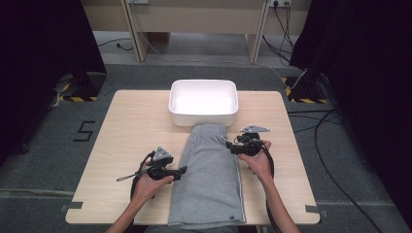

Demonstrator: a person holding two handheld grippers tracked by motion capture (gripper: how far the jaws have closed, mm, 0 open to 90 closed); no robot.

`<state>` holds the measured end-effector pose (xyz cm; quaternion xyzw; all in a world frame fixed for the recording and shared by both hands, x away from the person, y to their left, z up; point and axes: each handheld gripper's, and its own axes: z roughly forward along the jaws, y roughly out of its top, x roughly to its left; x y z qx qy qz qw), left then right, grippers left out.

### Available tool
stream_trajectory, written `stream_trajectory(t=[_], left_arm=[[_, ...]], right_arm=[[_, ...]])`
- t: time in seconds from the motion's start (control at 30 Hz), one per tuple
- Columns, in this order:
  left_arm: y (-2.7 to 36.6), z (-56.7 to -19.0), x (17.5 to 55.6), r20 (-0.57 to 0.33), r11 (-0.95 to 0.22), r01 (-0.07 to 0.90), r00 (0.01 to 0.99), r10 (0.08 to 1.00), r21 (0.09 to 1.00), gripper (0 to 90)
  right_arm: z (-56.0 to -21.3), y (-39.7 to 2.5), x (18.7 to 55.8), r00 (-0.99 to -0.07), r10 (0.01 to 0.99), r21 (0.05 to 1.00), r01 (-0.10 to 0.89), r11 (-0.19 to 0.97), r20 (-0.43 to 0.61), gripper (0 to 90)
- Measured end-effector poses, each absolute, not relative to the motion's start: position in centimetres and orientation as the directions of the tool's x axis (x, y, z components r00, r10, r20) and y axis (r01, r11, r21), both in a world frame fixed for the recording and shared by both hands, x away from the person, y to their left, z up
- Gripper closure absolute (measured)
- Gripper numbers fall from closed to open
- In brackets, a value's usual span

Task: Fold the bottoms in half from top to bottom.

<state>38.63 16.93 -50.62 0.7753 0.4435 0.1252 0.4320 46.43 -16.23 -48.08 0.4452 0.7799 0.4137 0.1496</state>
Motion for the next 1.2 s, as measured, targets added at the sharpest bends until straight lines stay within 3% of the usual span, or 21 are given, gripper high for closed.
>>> stream_trajectory(t=[0.57, 1.2], left_arm=[[15.2, -49.3, 45.3, -0.283, -0.161, 0.638, 0.534, 0.797, 0.753, 27.0], [12.7, -49.7, 50.2, -0.288, -0.190, 0.691, 0.513, 0.809, 0.697, 33.1]], right_arm=[[-47.9, -15.4, 49.6, -0.571, 0.805, 0.741, 0.608, 0.284, 0.160, 38.5], [-49.7, -13.6, 51.4, -0.578, 0.795, 0.676, 0.662, 0.324, 0.184, 39.8]])
